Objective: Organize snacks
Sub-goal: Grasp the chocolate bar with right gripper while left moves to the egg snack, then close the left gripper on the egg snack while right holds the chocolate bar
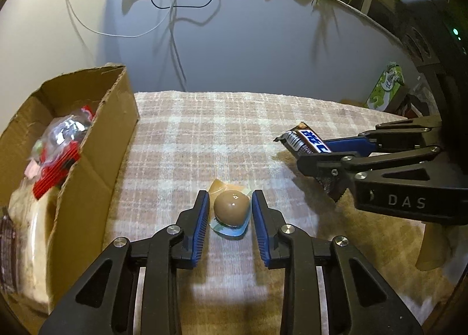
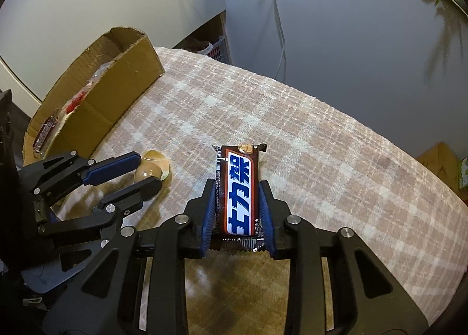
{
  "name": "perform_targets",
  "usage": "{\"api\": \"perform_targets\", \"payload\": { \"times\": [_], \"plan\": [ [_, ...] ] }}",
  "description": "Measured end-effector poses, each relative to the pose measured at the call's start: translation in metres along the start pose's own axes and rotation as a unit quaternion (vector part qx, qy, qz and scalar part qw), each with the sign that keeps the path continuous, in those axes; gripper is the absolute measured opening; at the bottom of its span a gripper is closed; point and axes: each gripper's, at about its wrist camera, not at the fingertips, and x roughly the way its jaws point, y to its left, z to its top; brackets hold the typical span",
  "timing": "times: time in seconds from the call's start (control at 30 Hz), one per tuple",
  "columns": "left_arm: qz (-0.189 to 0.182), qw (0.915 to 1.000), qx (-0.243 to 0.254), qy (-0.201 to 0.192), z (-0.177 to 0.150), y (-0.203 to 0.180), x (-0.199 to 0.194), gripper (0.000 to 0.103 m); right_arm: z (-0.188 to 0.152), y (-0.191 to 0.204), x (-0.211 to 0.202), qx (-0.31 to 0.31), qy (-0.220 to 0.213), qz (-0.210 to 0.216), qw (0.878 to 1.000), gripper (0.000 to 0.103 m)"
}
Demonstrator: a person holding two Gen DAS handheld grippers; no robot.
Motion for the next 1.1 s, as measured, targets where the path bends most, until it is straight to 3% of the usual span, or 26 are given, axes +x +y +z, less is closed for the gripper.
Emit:
{"api": "perform_targets", "payload": {
  "times": [0.23,0.27,0.3,0.43,0.57,0.63,0.7,1.1],
  "plan": [
    [-0.005,0.9996,-0.004,-0.028,0.0,0.002,-0.03,0.027,-0.008,0.006,-0.03,-0.004,-0.025,0.007,1.0,0.029],
    [-0.009,0.9993,-0.004,-0.036,0.001,0.004,-0.038,0.011,-0.008,0.008,-0.034,-0.004,-0.029,0.009,1.0,0.029],
    [-0.008,0.9992,-0.004,-0.039,0.002,0.005,-0.045,0.002,-0.007,0.011,-0.037,-0.006,-0.032,0.01,0.999,0.029],
    [-0.002,0.9983,-0.005,-0.058,0.002,0.015,-0.06,0.002,-0.003,0.026,-0.047,-0.019,-0.042,0.011,0.999,0.029],
    [-0.02,0.9988,-0.018,-0.042,-0.002,0.023,-0.053,0.002,0.0,0.039,-0.045,-0.027,-0.04,0.008,0.999,0.029],
    [-0.028,0.9989,-0.016,-0.034,-0.008,0.018,-0.052,0.013,-0.002,0.041,-0.044,-0.027,-0.037,0.009,0.999,0.029],
    [-0.032,0.9992,0.001,-0.025,-0.015,0.01,-0.05,0.035,-0.007,0.041,-0.044,-0.029,-0.034,0.007,0.999,0.029],
    [-0.014,0.9995,0.005,0.028,-0.035,-0.005,-0.023,0.036,-0.027,0.022,-0.042,-0.008,-0.026,0.004,1.0,0.029]
  ]
}}
